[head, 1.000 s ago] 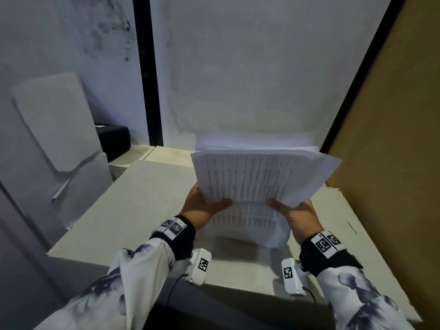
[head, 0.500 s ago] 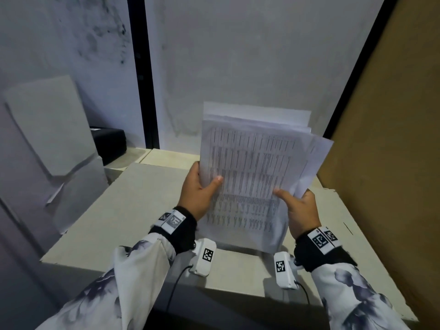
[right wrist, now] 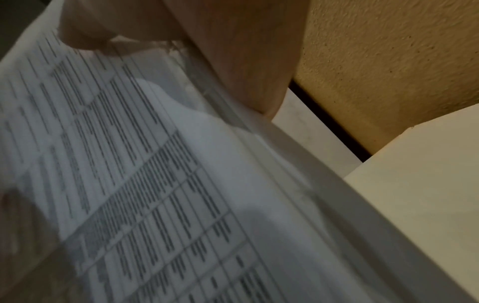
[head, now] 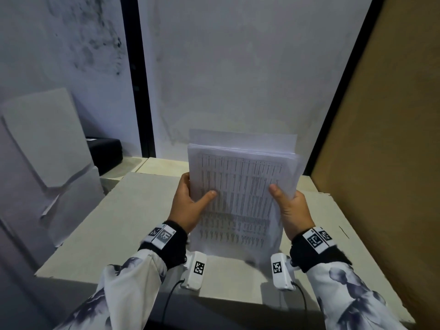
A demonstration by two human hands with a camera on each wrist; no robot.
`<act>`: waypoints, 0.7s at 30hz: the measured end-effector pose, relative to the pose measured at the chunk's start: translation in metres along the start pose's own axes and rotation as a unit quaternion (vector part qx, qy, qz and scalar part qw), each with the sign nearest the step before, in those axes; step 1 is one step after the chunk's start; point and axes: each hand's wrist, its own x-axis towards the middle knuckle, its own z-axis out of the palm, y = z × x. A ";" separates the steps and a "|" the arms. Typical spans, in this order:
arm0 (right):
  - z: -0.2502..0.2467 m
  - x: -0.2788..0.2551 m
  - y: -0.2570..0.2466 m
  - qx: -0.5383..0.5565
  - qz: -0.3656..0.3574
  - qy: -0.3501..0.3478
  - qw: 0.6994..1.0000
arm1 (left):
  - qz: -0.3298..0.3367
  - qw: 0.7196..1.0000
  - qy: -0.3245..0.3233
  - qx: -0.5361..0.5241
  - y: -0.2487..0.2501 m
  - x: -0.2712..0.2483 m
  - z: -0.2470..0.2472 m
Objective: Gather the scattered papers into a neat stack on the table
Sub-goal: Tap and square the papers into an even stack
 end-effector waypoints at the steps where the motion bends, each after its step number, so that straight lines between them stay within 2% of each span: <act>1: -0.001 0.001 -0.001 0.002 -0.004 0.007 1.000 | 0.002 1.000 0.003 -0.003 -0.001 0.001 -0.002; 5: 0.012 -0.005 0.008 -0.037 -0.001 0.002 0.999 | -0.029 0.999 -0.016 -0.004 -0.005 -0.007 0.006; 9: 0.015 -0.005 0.011 -0.004 -0.008 0.037 0.999 | -0.029 0.999 0.028 -0.033 -0.008 -0.006 0.009; 12: 0.011 -0.008 0.019 -0.038 0.010 0.021 0.999 | -0.035 0.999 -0.006 -0.014 -0.010 -0.008 0.004; 17: 0.008 -0.015 0.036 -0.064 0.038 0.018 0.997 | -0.055 0.998 -0.020 -0.027 -0.019 -0.014 -0.002; 21: 0.013 -0.021 0.036 -0.084 0.042 0.033 0.995 | -0.056 0.998 -0.001 -0.017 -0.018 -0.020 0.002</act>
